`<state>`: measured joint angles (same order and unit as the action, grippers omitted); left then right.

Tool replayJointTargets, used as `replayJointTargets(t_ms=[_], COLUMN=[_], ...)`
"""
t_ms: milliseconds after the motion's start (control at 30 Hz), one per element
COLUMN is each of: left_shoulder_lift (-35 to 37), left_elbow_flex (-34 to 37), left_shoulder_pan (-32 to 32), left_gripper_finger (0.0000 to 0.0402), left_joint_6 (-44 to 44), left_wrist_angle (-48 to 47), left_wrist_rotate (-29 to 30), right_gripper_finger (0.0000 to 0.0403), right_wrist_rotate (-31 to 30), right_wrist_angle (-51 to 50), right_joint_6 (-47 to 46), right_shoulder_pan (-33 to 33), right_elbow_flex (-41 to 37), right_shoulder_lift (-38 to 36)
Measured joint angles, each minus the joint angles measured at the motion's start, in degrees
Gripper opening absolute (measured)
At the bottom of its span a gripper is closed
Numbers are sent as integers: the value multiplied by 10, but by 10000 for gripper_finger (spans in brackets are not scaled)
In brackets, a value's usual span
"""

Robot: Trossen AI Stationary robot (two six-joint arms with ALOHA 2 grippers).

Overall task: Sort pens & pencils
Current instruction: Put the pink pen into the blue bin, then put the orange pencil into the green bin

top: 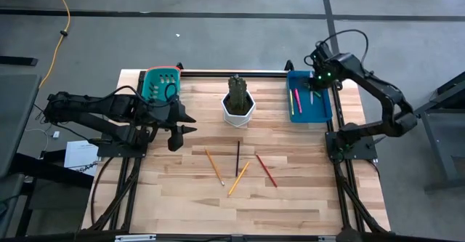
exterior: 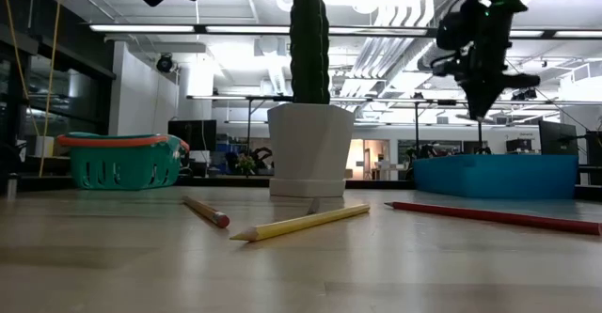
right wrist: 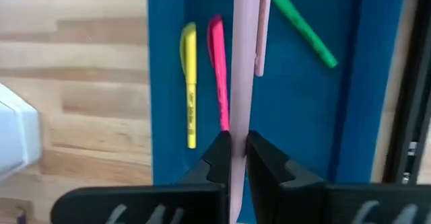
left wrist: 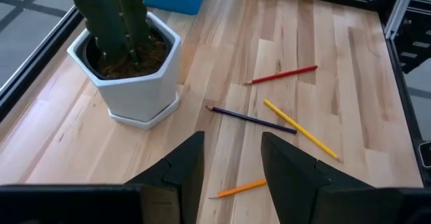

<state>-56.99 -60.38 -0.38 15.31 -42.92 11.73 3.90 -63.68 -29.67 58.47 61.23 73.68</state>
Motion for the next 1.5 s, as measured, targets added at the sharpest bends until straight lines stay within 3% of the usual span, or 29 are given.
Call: replayJointTargets(t_ms=[433, 867, 1267, 1500], left_shoulder_lift=[0, -14, -114, -195], left_elbow_flex=[0, 0, 0, 0], left_shoulder_pan=[0, 0, 0, 0], left_gripper_finger=[133, 133, 133, 133], left_joint_6=[28, 5, -139, -213], left_wrist_angle=[0, -2, -1, 18], left_wrist_rotate=[0, 7, -106, -146], right_gripper_finger=[25, 76, 90, 90], right_wrist_rotate=[37, 33, 84, 167], right_wrist_angle=[122, 173, 190, 241], right_joint_6=[7, 41, 111, 116], right_shoulder_pan=[24, 39, 20, -13], right_elbow_flex=[-103, -106, -106, -106], right_shoulder_lift=[25, 42, 37, -51])
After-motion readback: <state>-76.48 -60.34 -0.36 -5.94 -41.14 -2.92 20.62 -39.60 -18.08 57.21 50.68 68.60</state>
